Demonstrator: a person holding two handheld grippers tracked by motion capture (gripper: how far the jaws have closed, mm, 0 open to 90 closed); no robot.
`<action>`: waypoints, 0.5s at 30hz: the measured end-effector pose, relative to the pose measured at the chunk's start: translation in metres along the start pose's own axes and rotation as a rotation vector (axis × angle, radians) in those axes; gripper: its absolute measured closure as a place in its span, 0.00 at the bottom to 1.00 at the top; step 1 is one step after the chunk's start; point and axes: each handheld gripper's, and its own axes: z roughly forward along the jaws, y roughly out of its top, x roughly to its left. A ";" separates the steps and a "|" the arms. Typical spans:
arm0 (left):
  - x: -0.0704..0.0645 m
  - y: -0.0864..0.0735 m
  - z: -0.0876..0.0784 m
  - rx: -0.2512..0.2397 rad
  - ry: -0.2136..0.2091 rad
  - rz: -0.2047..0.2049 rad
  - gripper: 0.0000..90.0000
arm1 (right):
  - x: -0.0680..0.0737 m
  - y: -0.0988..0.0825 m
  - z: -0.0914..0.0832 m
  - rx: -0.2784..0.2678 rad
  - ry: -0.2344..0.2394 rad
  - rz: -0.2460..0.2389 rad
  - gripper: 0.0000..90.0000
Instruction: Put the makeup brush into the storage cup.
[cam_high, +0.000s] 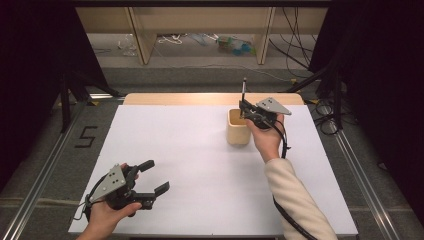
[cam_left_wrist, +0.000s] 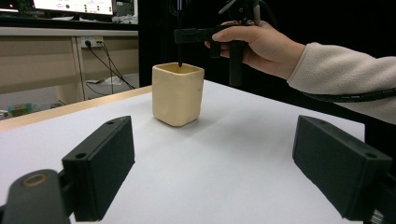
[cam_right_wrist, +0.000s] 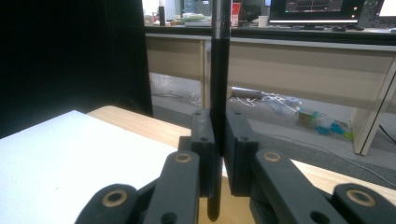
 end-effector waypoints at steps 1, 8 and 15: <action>0.000 0.000 0.000 0.000 -0.001 0.001 0.14 | 0.000 0.000 -0.001 0.013 0.000 -0.001 0.93; 0.000 0.000 0.000 0.000 -0.001 0.001 0.14 | 0.000 -0.002 0.001 0.013 0.002 -0.003 0.93; 0.000 0.000 0.000 0.000 -0.001 0.001 0.14 | -0.001 -0.003 0.001 0.026 -0.006 -0.005 0.93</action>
